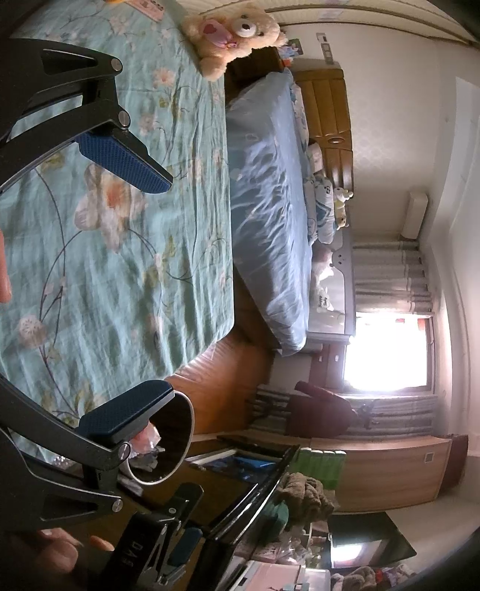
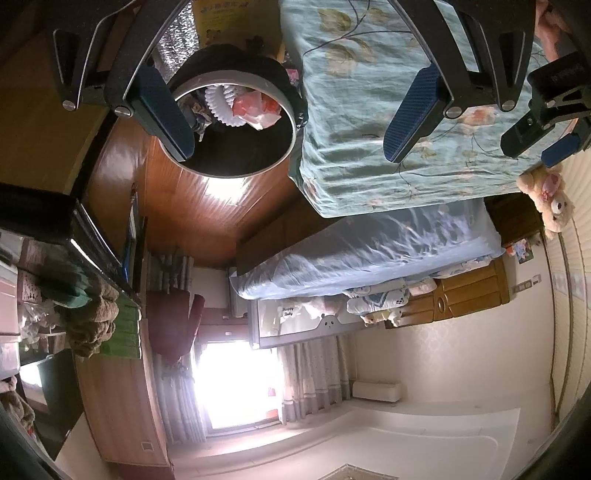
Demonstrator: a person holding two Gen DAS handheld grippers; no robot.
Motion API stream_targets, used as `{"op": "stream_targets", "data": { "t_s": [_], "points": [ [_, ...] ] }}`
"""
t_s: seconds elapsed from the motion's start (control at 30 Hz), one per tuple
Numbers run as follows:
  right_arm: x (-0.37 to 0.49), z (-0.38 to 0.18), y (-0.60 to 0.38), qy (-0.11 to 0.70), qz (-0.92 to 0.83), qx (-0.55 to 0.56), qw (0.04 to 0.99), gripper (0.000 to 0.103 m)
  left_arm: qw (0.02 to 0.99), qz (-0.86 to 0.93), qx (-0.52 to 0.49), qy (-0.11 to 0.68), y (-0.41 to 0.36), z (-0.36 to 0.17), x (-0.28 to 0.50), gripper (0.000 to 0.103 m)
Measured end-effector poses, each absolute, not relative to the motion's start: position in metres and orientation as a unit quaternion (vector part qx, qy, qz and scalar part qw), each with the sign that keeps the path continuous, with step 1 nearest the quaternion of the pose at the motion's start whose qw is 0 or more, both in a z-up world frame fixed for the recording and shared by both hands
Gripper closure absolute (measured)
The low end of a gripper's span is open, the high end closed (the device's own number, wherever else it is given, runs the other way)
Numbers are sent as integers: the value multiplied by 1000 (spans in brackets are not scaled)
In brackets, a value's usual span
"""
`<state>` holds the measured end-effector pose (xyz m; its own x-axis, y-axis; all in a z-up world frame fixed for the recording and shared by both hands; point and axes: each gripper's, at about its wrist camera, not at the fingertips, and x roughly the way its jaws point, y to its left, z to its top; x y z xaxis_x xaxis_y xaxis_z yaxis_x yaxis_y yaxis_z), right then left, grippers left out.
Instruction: Collect trash
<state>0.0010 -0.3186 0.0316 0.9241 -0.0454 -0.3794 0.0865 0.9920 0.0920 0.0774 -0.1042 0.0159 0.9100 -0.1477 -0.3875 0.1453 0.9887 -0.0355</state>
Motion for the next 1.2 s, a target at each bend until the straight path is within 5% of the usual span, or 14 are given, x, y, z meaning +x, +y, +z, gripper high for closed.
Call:
{"op": "stream_targets", "data": {
  "t_s": [1.2],
  "points": [
    [-1,34,-316,191,-30,57,979,0,978,-77,4,192,-107,19,73,0]
  ]
}}
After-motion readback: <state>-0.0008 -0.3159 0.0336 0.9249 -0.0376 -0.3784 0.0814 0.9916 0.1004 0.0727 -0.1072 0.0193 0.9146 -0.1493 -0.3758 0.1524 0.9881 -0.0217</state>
